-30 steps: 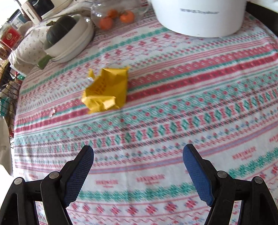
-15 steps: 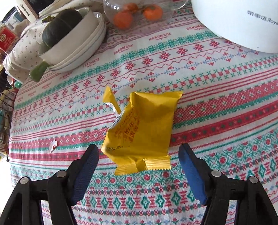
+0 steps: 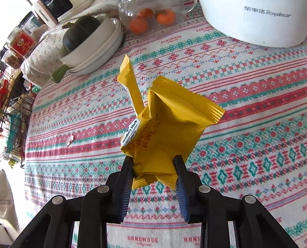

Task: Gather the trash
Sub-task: 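Grasp the yellow wrapper with the right tool and lift it, then carry the white packet and yellow wrapper over the white bin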

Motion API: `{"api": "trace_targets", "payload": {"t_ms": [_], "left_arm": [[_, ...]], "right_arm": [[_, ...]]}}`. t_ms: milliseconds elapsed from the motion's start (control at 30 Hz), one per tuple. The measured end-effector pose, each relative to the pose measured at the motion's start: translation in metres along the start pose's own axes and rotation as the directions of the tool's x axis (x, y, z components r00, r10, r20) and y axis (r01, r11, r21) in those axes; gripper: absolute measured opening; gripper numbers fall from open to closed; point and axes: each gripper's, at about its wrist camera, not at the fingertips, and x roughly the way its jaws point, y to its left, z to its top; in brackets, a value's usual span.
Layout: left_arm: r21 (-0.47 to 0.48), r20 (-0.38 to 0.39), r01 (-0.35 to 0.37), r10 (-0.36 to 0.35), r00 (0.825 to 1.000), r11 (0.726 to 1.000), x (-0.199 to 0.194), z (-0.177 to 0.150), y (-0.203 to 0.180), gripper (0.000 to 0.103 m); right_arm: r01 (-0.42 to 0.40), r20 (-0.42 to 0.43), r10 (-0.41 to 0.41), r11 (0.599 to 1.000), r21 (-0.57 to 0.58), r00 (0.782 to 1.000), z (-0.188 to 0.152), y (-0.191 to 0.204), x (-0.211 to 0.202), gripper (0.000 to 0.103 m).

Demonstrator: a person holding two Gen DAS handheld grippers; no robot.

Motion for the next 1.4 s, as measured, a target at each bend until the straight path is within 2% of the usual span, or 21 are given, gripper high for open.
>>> {"api": "trace_targets", "payload": {"t_ms": [167,300,433,600,767,1033,1400], "left_arm": [[0.056,-0.028,0.066,-0.064,0.998,0.996,0.002,-0.009,-0.031,0.000],[0.103,-0.016,0.121,-0.120,0.993,0.987,-0.008,-0.019,-0.063,0.000],[0.169,-0.028,0.171,-0.169,0.985,0.971,-0.014,-0.037,-0.100,0.000],[0.250,-0.042,0.211,-0.208,0.977,0.945,-0.021,-0.062,-0.140,0.000],[0.324,-0.100,0.237,-0.216,0.971,0.916,-0.013,-0.095,-0.173,0.000],[0.464,-0.202,0.272,-0.199,0.959,0.843,0.012,-0.146,-0.233,0.000],[0.642,-0.298,0.295,-0.125,0.946,0.707,0.063,-0.213,-0.308,0.000]], "right_arm": [[0.010,-0.011,-0.010,0.999,-0.033,1.000,-0.031,-0.019,-0.044,0.034],[0.026,-0.019,-0.027,0.998,-0.051,0.999,-0.061,-0.046,-0.081,0.034],[0.010,-0.010,-0.010,1.000,-0.005,1.000,-0.092,-0.080,-0.118,0.034],[0.031,0.004,-0.032,0.996,0.086,0.999,-0.125,-0.119,-0.158,0.034],[0.052,0.023,-0.055,0.990,0.135,0.998,-0.159,-0.149,-0.186,0.034],[0.117,-0.021,-0.116,0.966,0.230,0.993,-0.208,-0.204,-0.205,0.035],[0.158,-0.076,-0.142,0.939,0.306,0.987,-0.245,-0.244,-0.212,0.035]]}}
